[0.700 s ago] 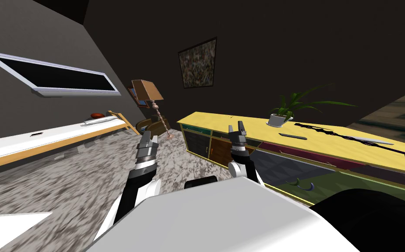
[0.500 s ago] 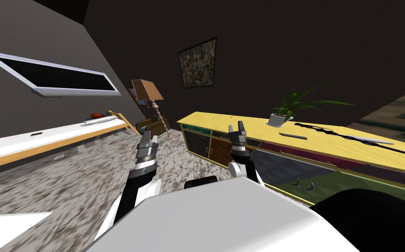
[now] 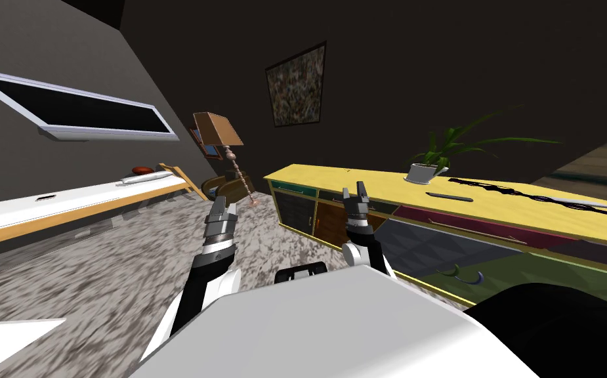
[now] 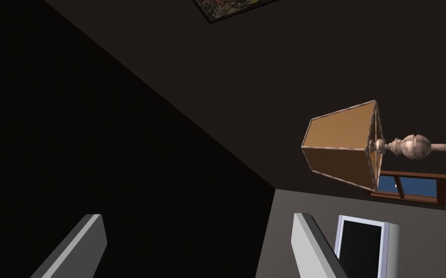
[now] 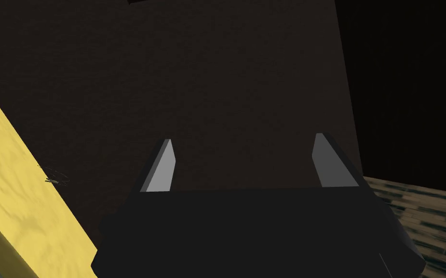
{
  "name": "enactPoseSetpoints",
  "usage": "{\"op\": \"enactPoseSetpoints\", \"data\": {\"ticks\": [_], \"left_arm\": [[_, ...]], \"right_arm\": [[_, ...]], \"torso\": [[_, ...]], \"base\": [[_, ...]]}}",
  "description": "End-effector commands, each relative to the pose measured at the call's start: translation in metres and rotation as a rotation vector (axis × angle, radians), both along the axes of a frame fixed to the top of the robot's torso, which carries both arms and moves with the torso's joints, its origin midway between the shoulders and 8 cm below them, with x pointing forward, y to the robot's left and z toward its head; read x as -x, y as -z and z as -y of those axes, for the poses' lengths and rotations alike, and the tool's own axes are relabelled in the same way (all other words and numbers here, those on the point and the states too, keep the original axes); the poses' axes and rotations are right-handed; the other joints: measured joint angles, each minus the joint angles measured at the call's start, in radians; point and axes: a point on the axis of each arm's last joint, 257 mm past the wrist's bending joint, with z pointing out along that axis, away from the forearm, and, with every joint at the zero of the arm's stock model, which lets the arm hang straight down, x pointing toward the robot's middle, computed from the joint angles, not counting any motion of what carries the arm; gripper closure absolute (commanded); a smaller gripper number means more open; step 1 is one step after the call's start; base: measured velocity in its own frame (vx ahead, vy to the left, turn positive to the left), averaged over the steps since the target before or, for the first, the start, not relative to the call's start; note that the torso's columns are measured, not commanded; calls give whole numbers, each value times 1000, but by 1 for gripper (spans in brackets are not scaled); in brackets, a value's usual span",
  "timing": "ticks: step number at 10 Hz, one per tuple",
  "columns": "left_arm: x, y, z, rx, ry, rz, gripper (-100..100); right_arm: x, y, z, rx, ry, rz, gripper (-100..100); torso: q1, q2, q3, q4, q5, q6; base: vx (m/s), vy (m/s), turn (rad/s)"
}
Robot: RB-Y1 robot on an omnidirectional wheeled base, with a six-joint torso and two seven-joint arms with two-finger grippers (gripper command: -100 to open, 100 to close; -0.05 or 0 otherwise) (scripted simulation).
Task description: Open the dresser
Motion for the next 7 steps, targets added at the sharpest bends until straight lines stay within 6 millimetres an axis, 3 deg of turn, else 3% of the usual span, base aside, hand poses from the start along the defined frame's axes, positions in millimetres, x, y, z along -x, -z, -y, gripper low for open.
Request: {"op": "enactPoseSetpoints", "data": {"ticks": [1, 2, 3, 4, 7], "left_arm": [[0, 0, 0, 0, 0, 0, 0], [0, 0, 0, 0, 0, 0, 0], [0, 0, 0, 0, 0, 0, 0], [0, 0, 0, 0, 0, 0, 0], [0, 0, 0, 0, 0, -1, 0]], "right_arm": [[0, 0, 0, 0, 0, 0, 0], [0, 0, 0, 0, 0, 0, 0], [-4, 4, -6, 45, -12, -19, -100], [-9, 8, -10, 80, -18, -35, -100], [-27, 27, -23, 206, -22, -103, -100]], "torso": [[0, 74, -148, 74, 0, 0], [0, 148, -295, 148, 0, 0], [0, 221, -443, 221, 0, 0], [1, 255, -512, 254, 0, 0], [1, 267, -537, 268, 0, 0]], "base": [[0, 0, 0], [0, 0, 0], [6, 14, 10], [2, 31, 14], [9, 55, 19]]}}
